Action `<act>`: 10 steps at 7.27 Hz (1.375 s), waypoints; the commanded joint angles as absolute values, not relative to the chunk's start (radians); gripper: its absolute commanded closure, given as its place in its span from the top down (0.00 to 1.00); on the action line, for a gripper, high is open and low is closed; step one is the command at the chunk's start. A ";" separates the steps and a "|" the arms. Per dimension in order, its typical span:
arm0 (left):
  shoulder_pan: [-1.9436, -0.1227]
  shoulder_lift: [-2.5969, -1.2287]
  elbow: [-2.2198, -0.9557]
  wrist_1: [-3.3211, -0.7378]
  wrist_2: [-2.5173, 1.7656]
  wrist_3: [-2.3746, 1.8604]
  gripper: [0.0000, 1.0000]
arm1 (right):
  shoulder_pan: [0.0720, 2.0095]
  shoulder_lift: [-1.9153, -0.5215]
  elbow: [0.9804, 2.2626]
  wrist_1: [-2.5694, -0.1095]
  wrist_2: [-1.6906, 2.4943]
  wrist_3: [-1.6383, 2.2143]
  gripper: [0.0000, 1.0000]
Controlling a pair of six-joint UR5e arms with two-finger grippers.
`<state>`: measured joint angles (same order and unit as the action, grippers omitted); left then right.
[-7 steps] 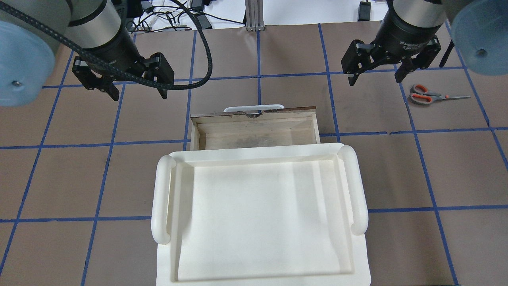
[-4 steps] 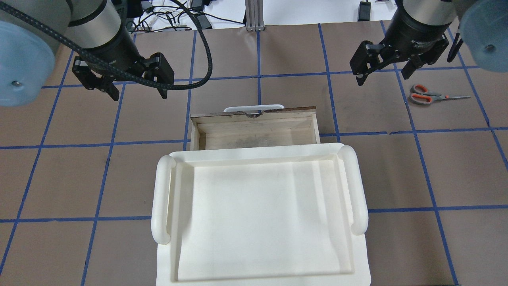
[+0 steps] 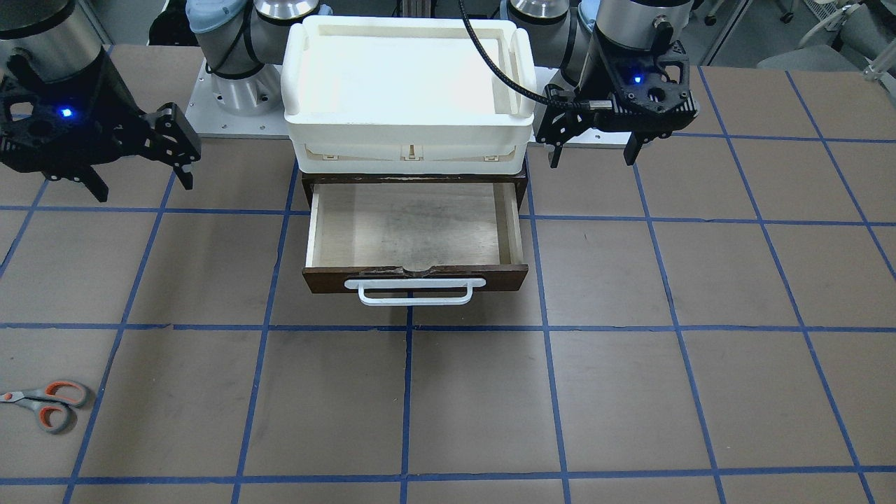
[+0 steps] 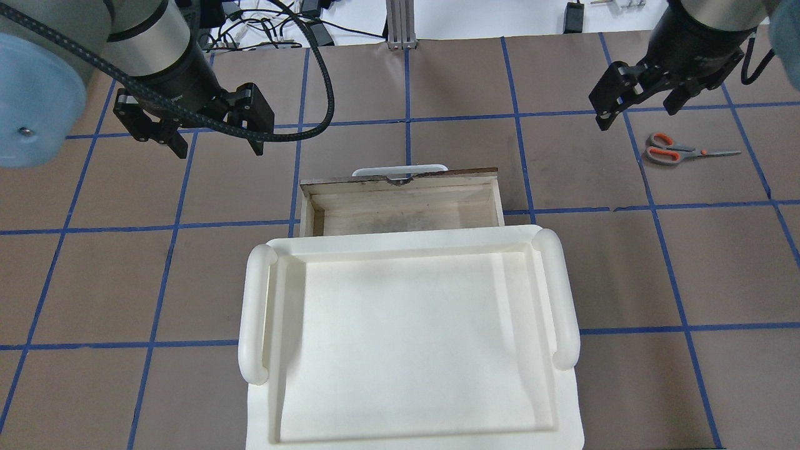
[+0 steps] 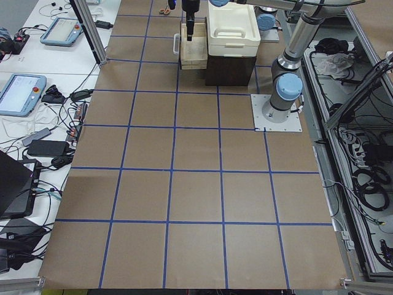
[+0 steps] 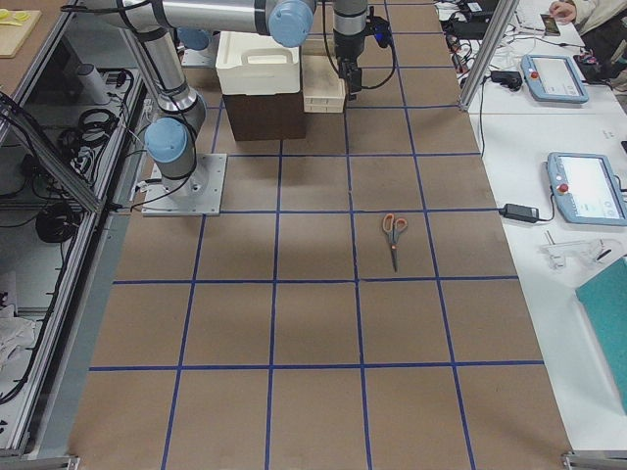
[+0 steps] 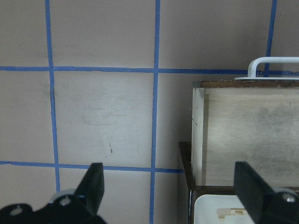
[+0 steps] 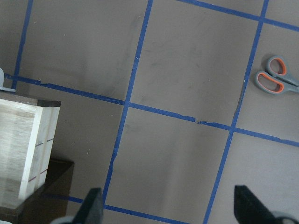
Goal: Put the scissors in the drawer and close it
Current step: 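Move the right gripper outward toward the grey-and-orange scissors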
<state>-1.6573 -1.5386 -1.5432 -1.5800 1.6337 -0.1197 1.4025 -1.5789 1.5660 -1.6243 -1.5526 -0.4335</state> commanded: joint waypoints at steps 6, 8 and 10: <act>-1.658 -1.539 -1.543 -1.580 1.634 -0.120 1.00 | 1.206 -1.416 1.555 -1.808 -1.574 -1.196 1.00; -1.658 -1.539 -1.543 -1.580 1.634 -0.120 1.00 | 1.126 -1.314 1.557 -1.870 -1.566 -1.372 1.00; -1.658 -1.539 -1.543 -1.582 1.635 -0.120 1.00 | 1.111 -1.231 1.555 -1.920 -1.565 -1.428 1.00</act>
<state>-1.6582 -1.5387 -1.5432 -1.5811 1.6347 -0.1197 1.1231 -1.2832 1.5554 -1.8855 -1.5693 -1.3740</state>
